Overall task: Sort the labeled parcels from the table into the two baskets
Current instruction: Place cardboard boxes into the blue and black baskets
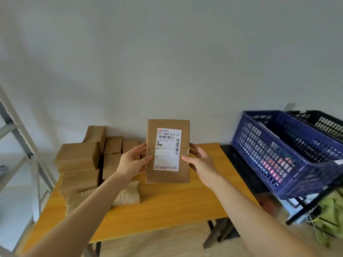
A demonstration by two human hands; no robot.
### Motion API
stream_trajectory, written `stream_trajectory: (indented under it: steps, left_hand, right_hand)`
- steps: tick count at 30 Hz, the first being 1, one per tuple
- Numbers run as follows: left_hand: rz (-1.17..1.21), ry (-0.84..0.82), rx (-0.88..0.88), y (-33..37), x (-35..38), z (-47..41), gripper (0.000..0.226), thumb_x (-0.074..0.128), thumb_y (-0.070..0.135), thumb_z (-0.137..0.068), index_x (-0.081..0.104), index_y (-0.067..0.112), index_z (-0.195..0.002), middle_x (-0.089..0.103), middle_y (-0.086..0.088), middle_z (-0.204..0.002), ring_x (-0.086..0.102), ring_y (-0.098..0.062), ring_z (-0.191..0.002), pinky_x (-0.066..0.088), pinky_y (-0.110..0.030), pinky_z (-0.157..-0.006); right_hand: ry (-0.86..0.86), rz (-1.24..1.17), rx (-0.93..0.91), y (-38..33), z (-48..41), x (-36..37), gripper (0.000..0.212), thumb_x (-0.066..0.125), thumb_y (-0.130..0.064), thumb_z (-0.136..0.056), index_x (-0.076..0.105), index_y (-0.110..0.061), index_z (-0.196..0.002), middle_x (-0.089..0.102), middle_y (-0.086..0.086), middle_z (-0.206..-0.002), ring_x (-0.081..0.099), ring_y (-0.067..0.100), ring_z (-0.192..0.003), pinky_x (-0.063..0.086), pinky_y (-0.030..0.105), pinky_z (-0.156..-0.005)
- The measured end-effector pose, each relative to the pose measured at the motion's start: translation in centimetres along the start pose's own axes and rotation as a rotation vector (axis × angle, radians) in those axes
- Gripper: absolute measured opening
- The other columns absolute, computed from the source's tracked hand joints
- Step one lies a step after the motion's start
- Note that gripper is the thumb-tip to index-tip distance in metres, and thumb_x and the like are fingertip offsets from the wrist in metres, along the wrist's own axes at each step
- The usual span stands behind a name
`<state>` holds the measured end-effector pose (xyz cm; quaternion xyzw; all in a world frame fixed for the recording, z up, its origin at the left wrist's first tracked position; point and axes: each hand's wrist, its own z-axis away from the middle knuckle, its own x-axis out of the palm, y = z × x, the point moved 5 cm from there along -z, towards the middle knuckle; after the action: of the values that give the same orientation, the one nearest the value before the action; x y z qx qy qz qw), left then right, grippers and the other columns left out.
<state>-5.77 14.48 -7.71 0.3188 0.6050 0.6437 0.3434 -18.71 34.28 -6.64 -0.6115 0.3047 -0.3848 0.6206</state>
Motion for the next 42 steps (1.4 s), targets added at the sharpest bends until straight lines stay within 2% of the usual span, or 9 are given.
stream_trajectory:
  steps: [3,13,17,22,25,29,33,37,42]
  left_hand:
    - [-0.004,-0.063,-0.01,-0.7,2.5,0.2,0.057,0.072,0.013,-0.084,0.053,0.031,-0.135,0.068,0.013,-0.112,0.067,-0.013,-0.1,0.059,-0.035,-0.076]
    - [-0.03,-0.25,-0.019,0.1,15.6,2.3,0.057,0.071,0.016,-0.085,0.051,0.032,-0.136,0.061,0.012,-0.125,0.061,-0.013,-0.106,0.054,-0.028,-0.069]
    - [-0.041,-0.3,-0.024,0.5,22.0,3.6,0.057,0.07,0.016,-0.085,0.05,0.031,-0.137,0.059,0.01,-0.128,0.059,-0.019,-0.112,0.055,-0.04,-0.083]
    - [-0.098,-0.345,-0.016,0.6,30.2,6.3,0.058,0.069,0.018,-0.087,0.047,0.033,-0.138,0.057,0.01,-0.131,0.056,-0.02,-0.116,0.05,-0.049,-0.097]
    - [-0.116,-0.356,-0.006,0.9,34.9,7.8,0.058,0.07,0.019,-0.087,0.047,0.033,-0.138,0.055,0.01,-0.133,0.056,-0.019,-0.117,0.05,-0.048,-0.097]
    - [-0.121,-0.353,-0.002,1.5,40.8,10.0,0.059,0.07,0.018,-0.087,0.047,0.03,-0.14,0.053,0.008,-0.135,0.053,-0.021,-0.121,0.049,-0.048,-0.099]
    - [-0.124,-0.366,0.005,2.3,46.2,11.8,0.059,0.069,0.017,-0.087,0.047,0.029,-0.141,0.054,0.007,-0.133,0.053,-0.022,-0.121,0.048,-0.049,-0.099]
    - [-0.128,-0.383,0.027,3.3,50.8,12.2,0.055,0.068,0.016,-0.088,0.049,0.03,-0.137,0.06,0.007,-0.127,0.058,-0.018,-0.113,0.051,-0.043,-0.094]
    - [-0.149,-0.413,0.048,3.8,56.6,10.1,0.053,0.067,0.016,-0.089,0.05,0.028,-0.138,0.059,0.003,-0.131,0.057,-0.023,-0.117,0.05,-0.048,-0.097]
  right_hand:
    - [0.064,0.008,0.019,0.7,1.5,-2.5,0.062,0.072,0.001,-0.08,0.051,-0.018,-0.135,0.065,-0.002,-0.122,0.064,0.018,-0.11,0.052,0.043,-0.096]
    - [0.249,0.02,0.013,0.3,7.0,-15.0,0.056,0.071,-0.004,-0.081,0.055,-0.025,-0.13,0.067,-0.008,-0.118,0.062,0.014,-0.111,0.049,0.042,-0.099]
    - [0.298,-0.006,-0.004,-0.1,9.2,-21.1,0.056,0.071,-0.004,-0.081,0.055,-0.022,-0.132,0.066,-0.004,-0.122,0.061,0.016,-0.114,0.048,0.042,-0.101]
    - [0.331,-0.001,-0.037,-1.1,12.3,-29.1,0.042,0.071,-0.005,-0.081,0.064,-0.029,-0.115,0.07,-0.009,-0.113,0.065,0.013,-0.108,0.052,0.034,-0.091]
    - [0.364,0.014,-0.039,-1.7,13.8,-33.9,0.041,0.071,-0.005,-0.081,0.066,-0.033,-0.11,0.07,-0.007,-0.113,0.064,0.017,-0.109,0.049,0.044,-0.097]
    - [0.396,0.042,-0.036,-2.4,15.9,-39.9,0.045,0.069,-0.005,-0.081,0.063,-0.024,-0.121,0.068,-0.004,-0.117,0.061,0.022,-0.113,0.044,0.052,-0.102]
    - [0.392,-0.002,-0.057,-3.4,17.6,-45.1,0.038,0.066,0.001,-0.082,0.066,-0.028,-0.107,0.07,-0.003,-0.113,0.063,0.023,-0.109,0.044,0.053,-0.103]
    - [0.405,-0.005,-0.09,-4.2,18.3,-49.4,0.04,0.067,-0.003,-0.085,0.064,-0.02,-0.12,0.068,-0.004,-0.118,0.061,0.02,-0.113,0.043,0.049,-0.104]
    - [0.449,0.002,-0.116,-4.2,16.7,-54.3,0.04,0.064,-0.004,-0.087,0.064,-0.022,-0.122,0.067,-0.005,-0.119,0.06,0.017,-0.114,0.044,0.049,-0.104]
